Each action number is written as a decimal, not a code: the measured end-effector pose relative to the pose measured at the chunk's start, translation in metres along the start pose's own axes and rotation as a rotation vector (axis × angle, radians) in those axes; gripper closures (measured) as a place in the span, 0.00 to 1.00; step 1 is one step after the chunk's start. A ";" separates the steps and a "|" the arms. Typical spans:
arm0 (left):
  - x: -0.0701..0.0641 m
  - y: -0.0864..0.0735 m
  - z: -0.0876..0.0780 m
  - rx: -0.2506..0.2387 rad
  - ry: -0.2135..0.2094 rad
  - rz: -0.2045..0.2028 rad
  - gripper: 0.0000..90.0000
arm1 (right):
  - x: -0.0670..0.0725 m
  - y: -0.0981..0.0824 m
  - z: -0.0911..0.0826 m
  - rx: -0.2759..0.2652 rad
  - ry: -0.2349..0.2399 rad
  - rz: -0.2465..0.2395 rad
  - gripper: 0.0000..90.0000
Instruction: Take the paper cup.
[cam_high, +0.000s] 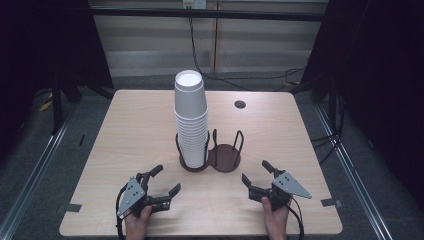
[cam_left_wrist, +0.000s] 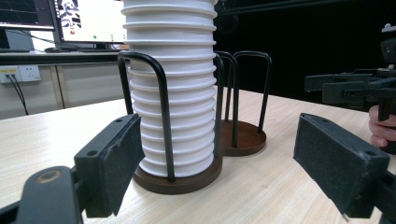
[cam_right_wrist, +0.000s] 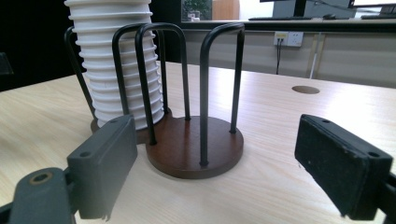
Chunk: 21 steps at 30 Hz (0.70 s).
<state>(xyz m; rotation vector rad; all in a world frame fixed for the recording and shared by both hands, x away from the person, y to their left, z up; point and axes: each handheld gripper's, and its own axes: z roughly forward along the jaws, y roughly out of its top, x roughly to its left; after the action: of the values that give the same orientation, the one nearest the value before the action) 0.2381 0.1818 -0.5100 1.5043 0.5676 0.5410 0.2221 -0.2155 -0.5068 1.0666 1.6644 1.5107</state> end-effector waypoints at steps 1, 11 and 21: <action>0.000 0.000 0.000 0.000 0.000 -0.001 0.17 | 0.000 0.000 0.000 0.006 0.002 -0.004 0.14; 0.000 0.000 0.000 0.001 -0.002 0.000 0.17 | 0.009 0.012 -0.002 0.052 0.067 -0.009 0.21; 0.000 0.000 0.000 0.001 -0.002 0.000 0.17 | 0.017 0.027 -0.002 0.066 0.156 0.017 0.25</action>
<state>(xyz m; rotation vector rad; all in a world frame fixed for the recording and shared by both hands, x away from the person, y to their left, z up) 0.2381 0.1819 -0.5100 1.5059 0.5665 0.5385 0.2165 -0.2007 -0.4789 1.0220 1.8267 1.5953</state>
